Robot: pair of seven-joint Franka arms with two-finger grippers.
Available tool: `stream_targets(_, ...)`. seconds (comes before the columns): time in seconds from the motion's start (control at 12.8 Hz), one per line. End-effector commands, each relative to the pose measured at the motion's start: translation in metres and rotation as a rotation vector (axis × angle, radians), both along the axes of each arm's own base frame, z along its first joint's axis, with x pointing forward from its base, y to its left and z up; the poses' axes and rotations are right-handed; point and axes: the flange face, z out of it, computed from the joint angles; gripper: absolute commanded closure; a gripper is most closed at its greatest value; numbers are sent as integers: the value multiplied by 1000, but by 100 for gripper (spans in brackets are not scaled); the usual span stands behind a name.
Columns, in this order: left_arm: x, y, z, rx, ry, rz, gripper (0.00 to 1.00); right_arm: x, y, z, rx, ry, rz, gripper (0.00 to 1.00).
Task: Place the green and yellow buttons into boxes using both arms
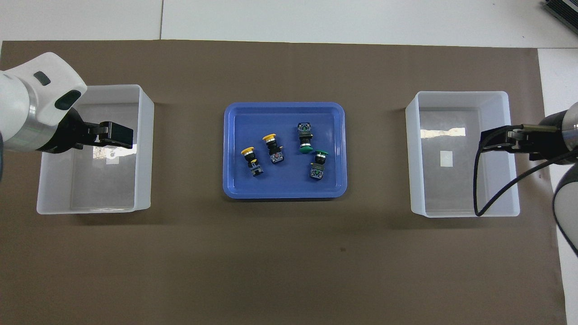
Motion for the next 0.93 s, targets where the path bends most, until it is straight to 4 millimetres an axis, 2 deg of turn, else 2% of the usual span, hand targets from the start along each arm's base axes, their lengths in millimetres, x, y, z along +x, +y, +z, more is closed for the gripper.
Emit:
stream_targets(0.0, -9, 1, -1, 23, -10, -32, 0, -2, 2, 2, 11, -13, -7, 0)
stream_targets(0.62, -9, 2, -2, 45, -11, -38, 0, -4, 3, 1, 9, -6, 48, 0)
stream_targets(0.78, -8, -2, -2, 41, -24, -39, 0, -4, 3, 0, 9, -5, 57, 0)
stream_targets(0.86, -9, -11, -4, 40, -25, -50, 0, -4, 3, 0, 9, -7, 57, 0)
